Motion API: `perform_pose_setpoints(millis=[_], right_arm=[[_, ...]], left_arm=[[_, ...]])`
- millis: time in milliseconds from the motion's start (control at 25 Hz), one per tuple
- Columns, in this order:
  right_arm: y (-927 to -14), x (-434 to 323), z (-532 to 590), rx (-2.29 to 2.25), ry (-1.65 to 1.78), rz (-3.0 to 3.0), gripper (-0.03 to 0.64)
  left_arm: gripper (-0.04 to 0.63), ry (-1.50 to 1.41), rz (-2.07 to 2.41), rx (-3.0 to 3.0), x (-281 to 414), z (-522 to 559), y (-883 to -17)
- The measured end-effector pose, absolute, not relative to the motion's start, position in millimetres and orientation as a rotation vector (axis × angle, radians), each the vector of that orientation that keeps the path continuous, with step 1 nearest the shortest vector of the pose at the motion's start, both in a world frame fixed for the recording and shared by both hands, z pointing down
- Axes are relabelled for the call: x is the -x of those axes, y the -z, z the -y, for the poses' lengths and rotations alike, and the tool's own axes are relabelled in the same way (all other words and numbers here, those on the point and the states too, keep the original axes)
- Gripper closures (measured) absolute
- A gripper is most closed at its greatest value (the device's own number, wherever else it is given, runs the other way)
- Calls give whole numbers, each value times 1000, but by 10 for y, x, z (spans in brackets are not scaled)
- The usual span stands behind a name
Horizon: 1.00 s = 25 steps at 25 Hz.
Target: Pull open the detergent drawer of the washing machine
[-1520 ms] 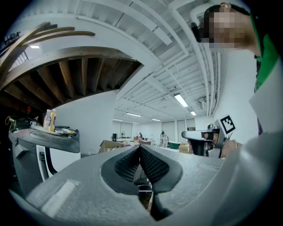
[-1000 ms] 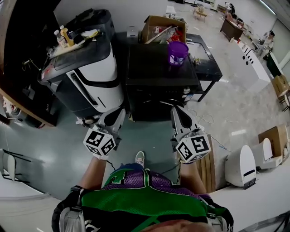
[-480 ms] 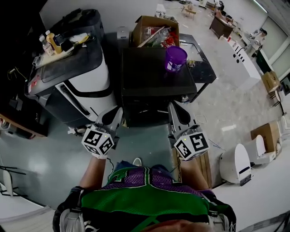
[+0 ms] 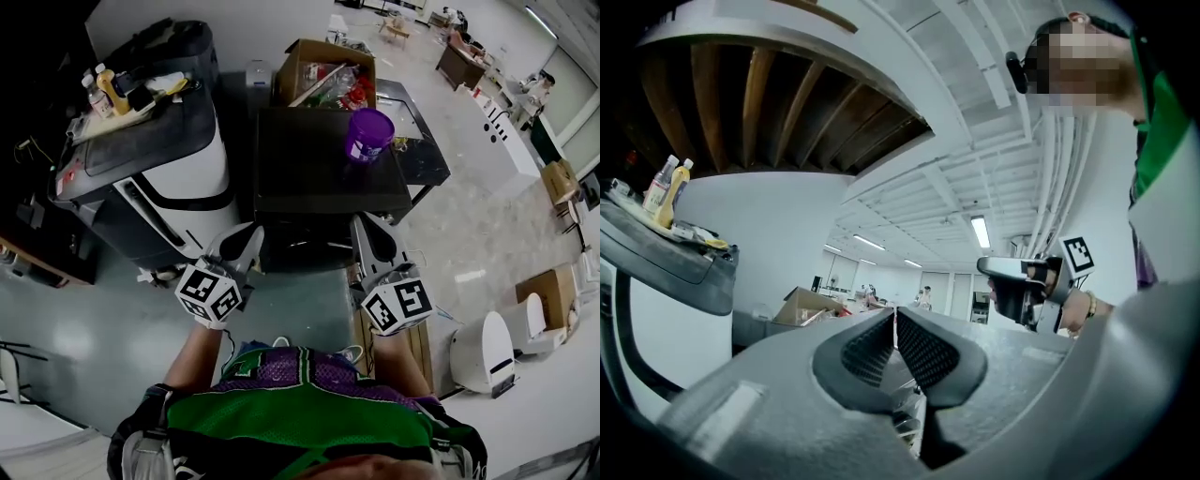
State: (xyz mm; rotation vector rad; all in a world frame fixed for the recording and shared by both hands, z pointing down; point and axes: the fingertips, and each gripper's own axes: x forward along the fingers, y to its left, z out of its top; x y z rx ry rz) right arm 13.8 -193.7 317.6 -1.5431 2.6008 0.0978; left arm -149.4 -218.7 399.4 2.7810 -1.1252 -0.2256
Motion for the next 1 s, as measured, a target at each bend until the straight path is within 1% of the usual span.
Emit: perform_pose_setpoints(millis=[160, 200, 280, 320, 400, 480, 600, 800, 1000], right_arm=[[-3181, -136, 2017, 1513, -95, -2616, 615], [-3183, -146, 2030, 1508, -98, -2618, 615], [-3188, -178, 2046, 1506, -96, -2621, 615], [-3192, -196, 2048, 1503, -98, -2624, 615], [-3191, -238, 2058, 1499, -105, -2628, 615], [-3186, -282, 2084, 1501, -105, -2627, 615], [-3208, -313, 2134, 1495, -102, -2630, 615], [-3276, -356, 2245, 1489, -85, -2642, 615], [-3323, -334, 2388, 1478, -87, -2656, 615]], left_arm=[[568, 264, 1106, -2787, 1424, 2226, -3967], [540, 269, 1092, -2791, 1391, 2233, -3965], [419, 280, 1036, -2792, 1301, 2241, -3971], [370, 288, 1001, -2791, 1250, 2240, -3974], [306, 309, 945, -2790, 1155, 2241, -3981], [270, 329, 898, -2783, 1080, 2259, -3998], [252, 372, 838, -2729, 1019, 2313, -4052], [249, 413, 762, -2629, 950, 2432, -4260], [249, 432, 662, -2489, 921, 2591, -4672]])
